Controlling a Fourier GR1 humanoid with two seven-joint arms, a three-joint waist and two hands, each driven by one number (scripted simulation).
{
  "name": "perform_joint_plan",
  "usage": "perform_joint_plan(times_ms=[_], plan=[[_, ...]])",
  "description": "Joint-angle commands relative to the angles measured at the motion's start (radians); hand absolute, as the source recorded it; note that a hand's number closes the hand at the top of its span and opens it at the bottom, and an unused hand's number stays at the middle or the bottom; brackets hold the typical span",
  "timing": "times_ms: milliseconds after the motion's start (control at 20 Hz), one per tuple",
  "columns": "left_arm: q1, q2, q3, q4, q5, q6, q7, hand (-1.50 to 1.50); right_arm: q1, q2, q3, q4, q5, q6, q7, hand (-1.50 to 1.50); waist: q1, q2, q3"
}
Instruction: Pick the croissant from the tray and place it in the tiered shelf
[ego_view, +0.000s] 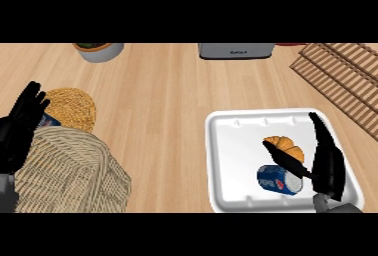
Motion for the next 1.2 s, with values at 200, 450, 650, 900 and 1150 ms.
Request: perform_joint_plan(times_ms=[200,450,650,900,1150], plan=[[0.077,-0.015,-0.034,0.078,0.004,-0.032,0.035,0.0,0.012,-0.168,0.124,-0.034,0.159,0.342,0.342,-1.5,0.03,0.027,-0.021],[0.072,-0.018,-0.046,0.079,-0.005,-0.044,0.031,0.0,-0.035,-0.226,0.193,-0.14,0.183,0.597,0.567,-1.5,0.038,0.022,-0.014],[0.079,-0.052,-0.051,0.117,-0.021,-0.036,-0.001,0.0,-0.123,-0.256,0.19,-0.197,0.176,0.77,0.715,-1.5,0.038,0.025,-0.01],[0.087,-0.067,-0.042,0.109,-0.031,-0.039,0.0,0.0,-0.138,-0.219,0.22,-0.266,0.189,0.853,0.814,-1.5,0.03,0.022,-0.006],[0.09,-0.059,-0.029,0.125,-0.038,-0.055,-0.014,0.0,-0.141,-0.21,0.204,-0.237,0.166,0.885,0.794,-1.5,0.028,0.024,-0.004]])
